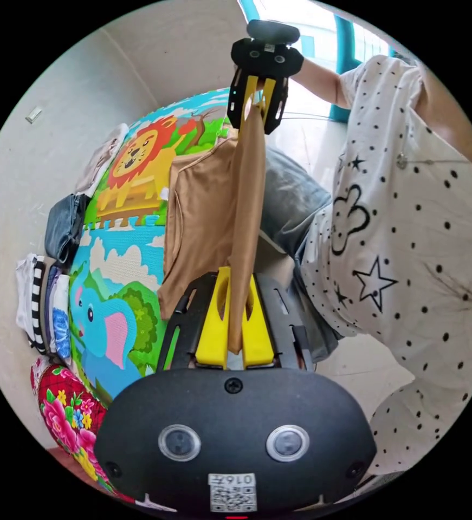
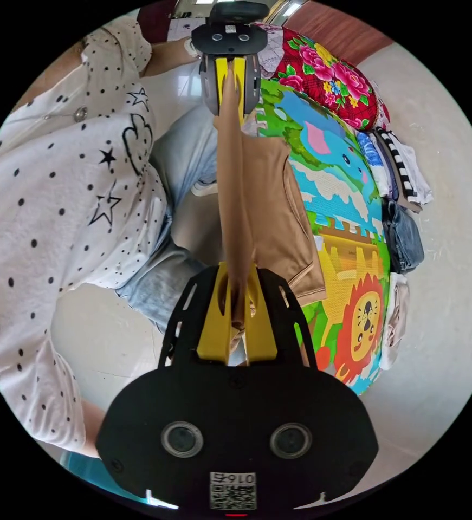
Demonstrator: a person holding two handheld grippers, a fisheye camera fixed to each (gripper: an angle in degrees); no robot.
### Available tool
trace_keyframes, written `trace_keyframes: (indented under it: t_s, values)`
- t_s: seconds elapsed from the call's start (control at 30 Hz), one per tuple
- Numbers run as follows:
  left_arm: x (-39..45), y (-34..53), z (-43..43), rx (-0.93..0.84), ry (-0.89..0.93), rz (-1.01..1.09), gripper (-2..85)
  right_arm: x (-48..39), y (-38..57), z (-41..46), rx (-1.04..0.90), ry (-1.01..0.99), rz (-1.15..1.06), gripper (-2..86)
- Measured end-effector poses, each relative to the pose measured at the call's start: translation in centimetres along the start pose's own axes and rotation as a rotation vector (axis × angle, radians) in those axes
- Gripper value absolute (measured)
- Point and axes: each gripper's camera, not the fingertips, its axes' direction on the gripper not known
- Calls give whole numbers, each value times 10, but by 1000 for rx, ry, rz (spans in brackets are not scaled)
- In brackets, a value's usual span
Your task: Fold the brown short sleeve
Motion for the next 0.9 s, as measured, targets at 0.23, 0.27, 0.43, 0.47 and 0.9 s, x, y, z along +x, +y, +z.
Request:
trace_keyframes:
  t_s: [0.23, 0.27, 0.43, 0.47, 0.9]
  values:
    - [-67, -5, -30, 41, 50, 29, -9, 53, -11, 4, 27, -28, -28, 12]
    - [-72, -5, -32, 43, 48, 29, -9, 63, -14, 5, 31, -24, -31, 12]
    - [-114, -5, -52, 65, 24, 30, -8, 98, -26, 9, 47, 13, -57, 10]
    - [-118, -4, -53, 68, 21, 31, -8, 105, -29, 10, 56, 18, -67, 10]
    - [-285, 5, -34, -51, 160, -93, -8, 240, -94, 82, 22, -77, -160, 7]
